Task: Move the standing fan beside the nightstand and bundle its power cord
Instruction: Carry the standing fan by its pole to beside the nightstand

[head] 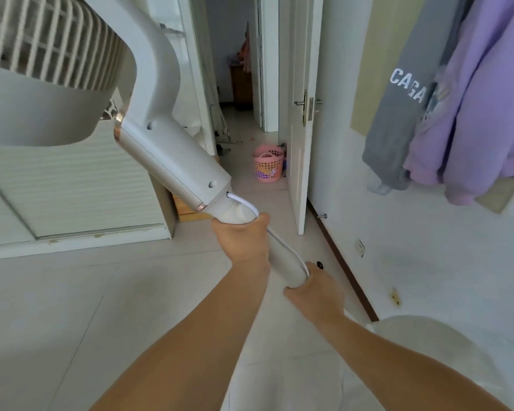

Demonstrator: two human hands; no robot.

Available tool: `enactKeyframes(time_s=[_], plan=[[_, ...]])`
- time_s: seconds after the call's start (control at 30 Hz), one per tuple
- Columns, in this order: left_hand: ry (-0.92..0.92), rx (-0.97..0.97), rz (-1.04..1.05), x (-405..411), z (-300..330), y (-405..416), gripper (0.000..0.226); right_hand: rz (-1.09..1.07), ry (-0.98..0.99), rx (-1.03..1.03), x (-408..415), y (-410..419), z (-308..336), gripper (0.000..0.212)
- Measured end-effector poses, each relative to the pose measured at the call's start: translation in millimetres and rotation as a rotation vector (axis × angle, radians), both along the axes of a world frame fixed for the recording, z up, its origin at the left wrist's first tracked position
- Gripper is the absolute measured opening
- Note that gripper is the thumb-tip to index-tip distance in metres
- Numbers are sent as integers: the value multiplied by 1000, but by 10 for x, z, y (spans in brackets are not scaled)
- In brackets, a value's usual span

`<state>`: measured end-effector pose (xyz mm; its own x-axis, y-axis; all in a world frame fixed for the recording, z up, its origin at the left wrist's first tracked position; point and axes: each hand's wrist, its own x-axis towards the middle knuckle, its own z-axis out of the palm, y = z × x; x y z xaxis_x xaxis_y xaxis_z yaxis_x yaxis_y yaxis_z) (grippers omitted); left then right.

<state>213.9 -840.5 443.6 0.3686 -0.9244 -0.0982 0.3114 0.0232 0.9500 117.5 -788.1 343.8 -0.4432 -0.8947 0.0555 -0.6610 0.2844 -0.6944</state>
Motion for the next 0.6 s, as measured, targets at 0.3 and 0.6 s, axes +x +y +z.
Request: enactKeyframes(time_s=[0.3, 0.6], plan=[[-35, -16, 94, 874, 47, -1805, 52, 122, -66, -19, 842, -1989, 9, 21], [-49, 3, 240, 1832, 35, -3198, 59, 259, -108, -13, 1765, -3489, 47, 25]])
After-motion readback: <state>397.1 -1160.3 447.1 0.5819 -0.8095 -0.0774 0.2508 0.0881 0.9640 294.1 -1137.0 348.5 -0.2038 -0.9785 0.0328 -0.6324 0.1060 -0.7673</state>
